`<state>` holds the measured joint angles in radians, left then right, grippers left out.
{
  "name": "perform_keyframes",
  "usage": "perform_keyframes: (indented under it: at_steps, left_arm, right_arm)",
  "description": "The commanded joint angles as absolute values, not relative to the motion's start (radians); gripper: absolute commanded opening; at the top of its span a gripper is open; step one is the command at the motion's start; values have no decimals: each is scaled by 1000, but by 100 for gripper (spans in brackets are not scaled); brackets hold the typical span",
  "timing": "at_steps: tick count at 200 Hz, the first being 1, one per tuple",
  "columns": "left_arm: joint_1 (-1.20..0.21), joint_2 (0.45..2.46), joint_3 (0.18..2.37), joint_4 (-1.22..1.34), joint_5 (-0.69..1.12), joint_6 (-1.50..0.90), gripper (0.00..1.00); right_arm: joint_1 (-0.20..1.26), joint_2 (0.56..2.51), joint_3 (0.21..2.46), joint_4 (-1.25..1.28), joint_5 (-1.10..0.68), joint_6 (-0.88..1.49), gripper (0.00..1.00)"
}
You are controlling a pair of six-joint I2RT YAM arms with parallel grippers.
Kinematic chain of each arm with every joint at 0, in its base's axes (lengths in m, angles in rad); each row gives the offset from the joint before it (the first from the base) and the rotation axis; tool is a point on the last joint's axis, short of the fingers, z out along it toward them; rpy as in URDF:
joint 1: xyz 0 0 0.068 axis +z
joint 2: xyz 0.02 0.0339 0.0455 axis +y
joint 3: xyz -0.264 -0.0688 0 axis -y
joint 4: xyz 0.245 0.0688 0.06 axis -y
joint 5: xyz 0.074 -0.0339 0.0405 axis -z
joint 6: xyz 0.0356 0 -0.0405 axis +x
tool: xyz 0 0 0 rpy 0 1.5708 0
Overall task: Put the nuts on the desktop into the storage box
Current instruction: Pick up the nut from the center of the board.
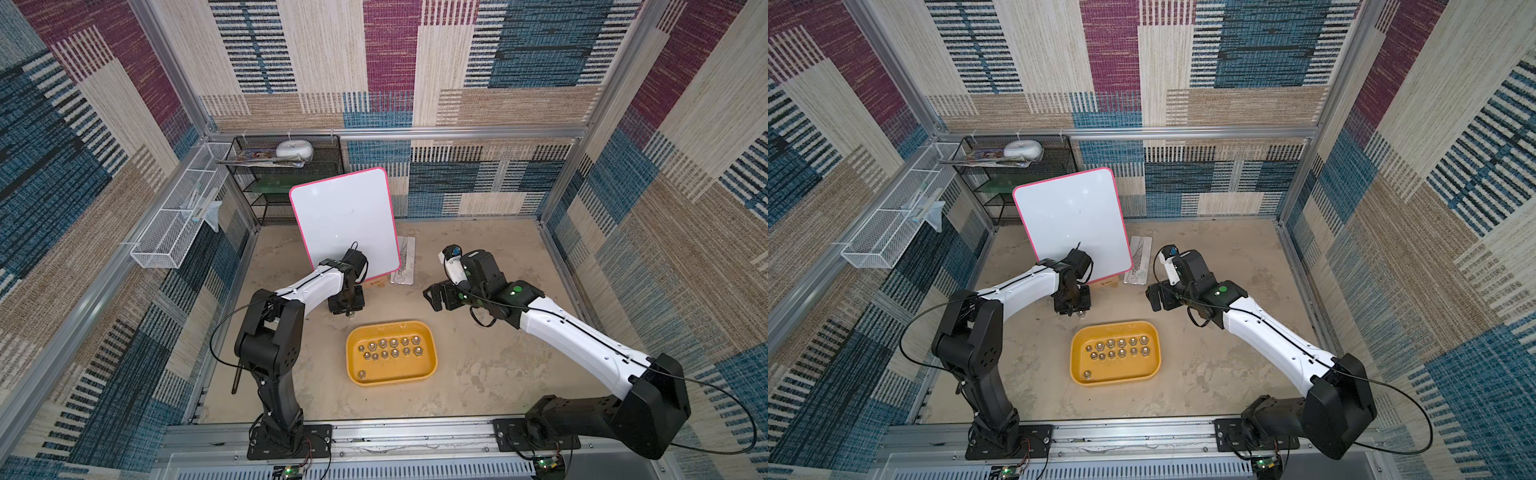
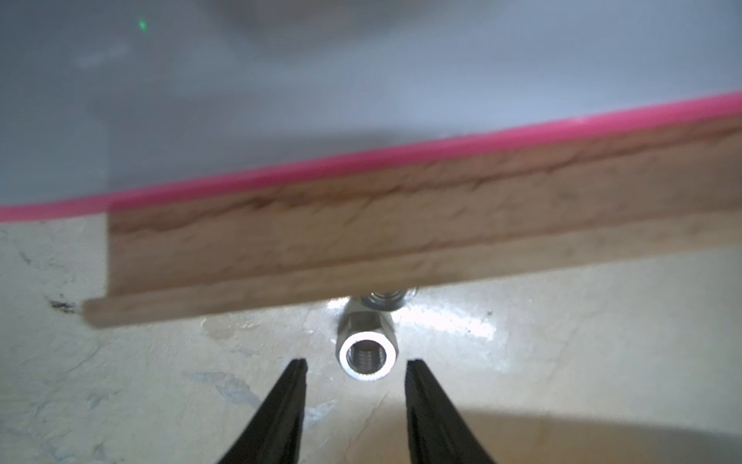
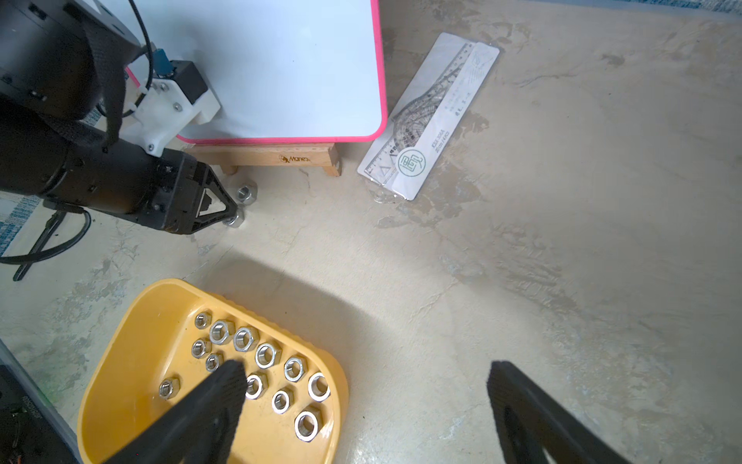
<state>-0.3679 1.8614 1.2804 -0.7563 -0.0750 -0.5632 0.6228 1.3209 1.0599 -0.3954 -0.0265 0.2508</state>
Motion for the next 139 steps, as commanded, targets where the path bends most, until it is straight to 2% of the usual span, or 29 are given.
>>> perform_keyframes:
  at_steps: [1,67,105,139]
  left_arm:
    - [-364,1874,1269,-735,-52,-544,45]
    - [-362,1922,1278,-710,-41,-525,44]
    - [-362,1922,1276,-703,-38,-531,30]
    - [-362,1890,1270,-715,-46,-532,26]
  right_arm:
    - [622,1325,1070,-392,-32,246,99]
    - [620,1319,1069,-404,-26,256,99]
    - [621,1313,1065,-406,-25,263,99]
    - [620,1311,1060,-402,-31,268,99]
